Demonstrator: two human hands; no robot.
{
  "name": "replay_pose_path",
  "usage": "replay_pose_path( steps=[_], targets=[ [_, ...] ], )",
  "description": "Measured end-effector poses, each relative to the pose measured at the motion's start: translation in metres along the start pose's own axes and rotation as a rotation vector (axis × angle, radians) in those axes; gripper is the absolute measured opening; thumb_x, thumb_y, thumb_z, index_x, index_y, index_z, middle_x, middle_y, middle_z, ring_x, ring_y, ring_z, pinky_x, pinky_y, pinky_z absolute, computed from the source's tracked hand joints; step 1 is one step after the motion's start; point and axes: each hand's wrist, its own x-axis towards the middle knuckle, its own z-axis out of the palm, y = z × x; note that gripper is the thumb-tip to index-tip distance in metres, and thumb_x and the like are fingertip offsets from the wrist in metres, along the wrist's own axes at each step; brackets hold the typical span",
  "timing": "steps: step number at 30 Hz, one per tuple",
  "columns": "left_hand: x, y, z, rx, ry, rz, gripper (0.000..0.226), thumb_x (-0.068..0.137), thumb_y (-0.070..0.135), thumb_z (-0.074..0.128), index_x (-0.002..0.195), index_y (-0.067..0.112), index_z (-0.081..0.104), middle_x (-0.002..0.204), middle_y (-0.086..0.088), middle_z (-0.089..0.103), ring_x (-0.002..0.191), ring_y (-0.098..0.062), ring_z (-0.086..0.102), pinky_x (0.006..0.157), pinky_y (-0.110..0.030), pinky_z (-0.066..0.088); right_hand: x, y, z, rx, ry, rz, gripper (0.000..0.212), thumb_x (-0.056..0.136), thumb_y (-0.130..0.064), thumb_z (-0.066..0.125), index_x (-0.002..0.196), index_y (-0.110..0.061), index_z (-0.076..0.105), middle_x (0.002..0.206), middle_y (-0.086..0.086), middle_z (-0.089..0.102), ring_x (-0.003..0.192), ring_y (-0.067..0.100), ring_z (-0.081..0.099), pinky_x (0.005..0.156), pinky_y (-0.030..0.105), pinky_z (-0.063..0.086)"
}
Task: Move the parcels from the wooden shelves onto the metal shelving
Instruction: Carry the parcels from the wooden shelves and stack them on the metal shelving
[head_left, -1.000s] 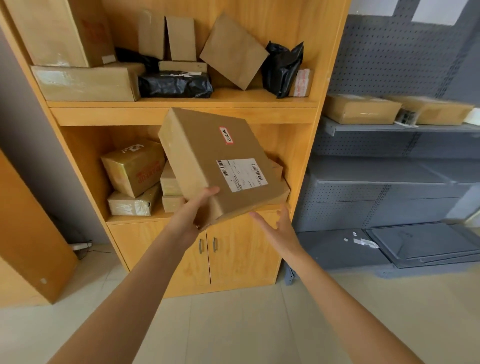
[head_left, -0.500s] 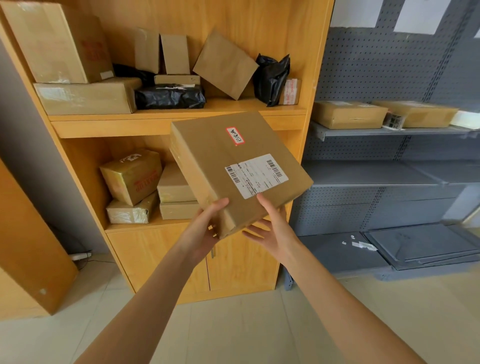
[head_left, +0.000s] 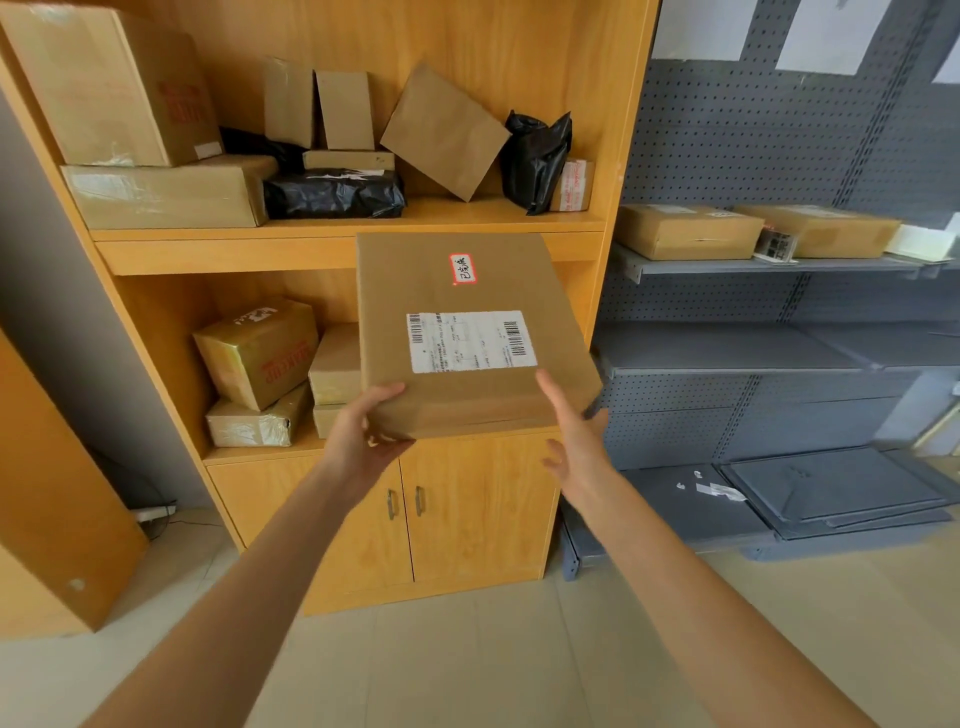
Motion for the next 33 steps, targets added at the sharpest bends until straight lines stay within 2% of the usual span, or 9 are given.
replay_pose_path(
  steps=[2, 4, 8, 14, 18, 23, 28, 30, 33],
  targets=[
    [0.004, 0.019, -0.016, 0.079, -0.021, 0.020, 0.041, 0.084, 0.009, 0.064, 0.122, 0.008, 0.047, 0.111, -0.010, 0.049, 0.096, -0.014, 0.058, 0.083, -0.032, 0.054, 0.005, -0.015, -0.018, -0.055, 0.023, -0.025, 0.149, 0.030, -0.071, 0.078, 0.152, -0.035, 0.000, 0.156, 0.002, 0.022, 0.139, 0.027, 0.028, 0.112, 0.050, 0.026],
    [0.007, 0.035, -0.030, 0.103, -0.083, -0.004, 0.050, 0.072, 0.013, 0.073, 0.117, 0.012, 0.052, 0.123, -0.013, 0.049, 0.105, -0.016, 0.059, 0.084, -0.032, 0.054, 0.005, -0.024, -0.032, -0.095, -0.084, -0.010, 0.140, 0.030, -0.069, 0.082, 0.150, -0.035, 0.019, 0.150, 0.005, 0.036, 0.133, 0.028, 0.038, 0.111, 0.049, 0.029],
    [0.004, 0.056, -0.040, 0.126, -0.147, -0.074, 0.050, 0.063, 0.023, 0.067, 0.111, 0.020, 0.056, 0.120, -0.011, 0.050, 0.106, -0.030, 0.055, 0.097, -0.048, 0.046, -0.005, -0.031, -0.036, -0.080, -0.276, 0.014, 0.084, 0.058, -0.052, 0.079, 0.134, -0.034, 0.048, 0.125, 0.004, 0.061, 0.112, 0.025, 0.059, 0.089, 0.045, 0.051],
    [0.009, 0.050, -0.026, 0.091, 0.050, 0.009, 0.066, 0.071, 0.035, 0.076, 0.128, 0.022, 0.044, 0.134, -0.016, 0.039, 0.110, -0.033, 0.051, 0.087, -0.048, 0.051, -0.015, -0.018, -0.018, 0.042, -0.195, 0.016, 0.073, 0.072, -0.047, 0.077, 0.135, -0.034, 0.042, 0.123, 0.004, 0.060, 0.104, 0.025, 0.062, 0.077, 0.040, 0.055],
    [-0.001, 0.013, 0.005, 0.107, -0.023, -0.070, 0.119, 0.049, 0.053, 0.085, 0.147, 0.036, 0.020, 0.135, -0.013, 0.042, 0.112, -0.035, 0.053, 0.084, -0.050, 0.052, -0.024, -0.011, 0.017, 0.223, -0.114, 0.022, 0.088, 0.074, -0.036, 0.079, 0.141, -0.030, 0.022, 0.111, 0.005, 0.060, 0.105, 0.029, 0.061, 0.088, 0.049, 0.053],
    [-0.006, -0.011, 0.037, -0.006, -0.023, 0.012, 0.078, 0.059, 0.034, 0.080, 0.129, 0.033, 0.047, 0.117, -0.001, 0.066, 0.105, -0.023, 0.064, 0.076, -0.040, 0.056, -0.026, -0.002, 0.046, 0.172, -0.105, -0.022, 0.105, 0.055, -0.053, 0.084, 0.141, -0.036, 0.026, 0.127, -0.004, 0.057, 0.114, 0.024, 0.058, 0.093, 0.046, 0.049],
    [-0.001, 0.012, 0.003, 0.119, -0.066, 0.019, 0.073, 0.061, 0.030, 0.075, 0.130, 0.029, 0.052, 0.114, 0.002, 0.068, 0.098, -0.018, 0.065, 0.068, -0.034, 0.055, -0.012, -0.028, 0.004, -0.038, 0.088, -0.038, 0.146, 0.037, -0.071, 0.080, 0.151, -0.036, -0.004, 0.151, -0.003, 0.033, 0.135, 0.023, 0.035, 0.109, 0.051, 0.031],
    [-0.001, 0.022, -0.011, 0.183, -0.105, 0.031, 0.070, 0.063, 0.030, 0.071, 0.131, 0.026, 0.053, 0.106, 0.004, 0.069, 0.091, -0.016, 0.065, 0.065, -0.030, 0.054, -0.010, -0.040, -0.018, -0.102, 0.092, -0.063, 0.125, 0.057, -0.065, 0.077, 0.152, -0.034, 0.002, 0.148, -0.005, 0.032, 0.133, 0.018, 0.033, 0.107, 0.045, 0.030],
    [0.000, 0.029, -0.025, 0.231, -0.158, 0.017, 0.064, 0.063, 0.030, 0.069, 0.126, 0.023, 0.057, 0.103, 0.004, 0.069, 0.086, -0.013, 0.065, 0.067, -0.029, 0.053, -0.013, -0.046, -0.034, -0.112, -0.143, -0.054, 0.074, 0.074, -0.044, 0.074, 0.140, -0.028, 0.044, 0.130, -0.005, 0.057, 0.118, 0.015, 0.052, 0.098, 0.038, 0.042]
  ],
)
